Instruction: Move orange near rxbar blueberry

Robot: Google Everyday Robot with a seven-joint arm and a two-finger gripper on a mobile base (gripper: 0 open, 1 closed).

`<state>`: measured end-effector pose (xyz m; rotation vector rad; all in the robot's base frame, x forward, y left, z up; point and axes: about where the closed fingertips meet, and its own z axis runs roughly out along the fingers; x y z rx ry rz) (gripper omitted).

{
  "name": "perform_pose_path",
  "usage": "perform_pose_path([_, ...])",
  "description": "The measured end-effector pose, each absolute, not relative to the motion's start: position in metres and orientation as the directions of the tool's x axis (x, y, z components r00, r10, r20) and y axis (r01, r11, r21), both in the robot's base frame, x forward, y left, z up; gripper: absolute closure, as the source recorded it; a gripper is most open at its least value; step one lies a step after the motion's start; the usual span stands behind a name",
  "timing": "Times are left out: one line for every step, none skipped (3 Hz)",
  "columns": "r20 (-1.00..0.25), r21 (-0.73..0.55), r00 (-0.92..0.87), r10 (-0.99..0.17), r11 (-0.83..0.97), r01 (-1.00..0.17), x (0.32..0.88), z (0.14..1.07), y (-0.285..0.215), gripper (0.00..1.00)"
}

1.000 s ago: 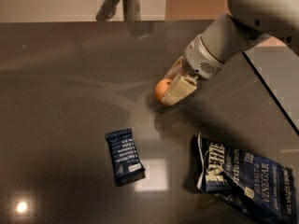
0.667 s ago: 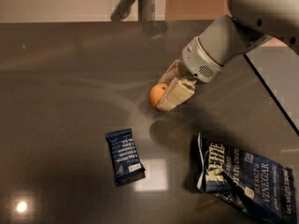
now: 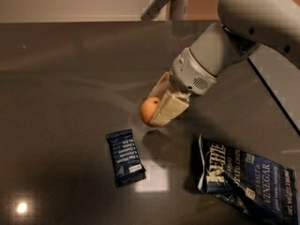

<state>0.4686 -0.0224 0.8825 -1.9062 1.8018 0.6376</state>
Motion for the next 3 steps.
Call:
perform_pose_path([-0.602, 0.01, 0.059, -0.796, -0.082, -0.997, 0.459, 0.876, -0.017, 1.0])
perform_pose_path([-0.598, 0.018, 0.067, -0.799, -0.097, -0.995, 0.454, 0.869, -0.014, 1.0])
perform_pose_path([-0.591, 0.017, 0.071, -0.803, -0.1, -0.995, 0.452, 0.864, -0.013, 0.83])
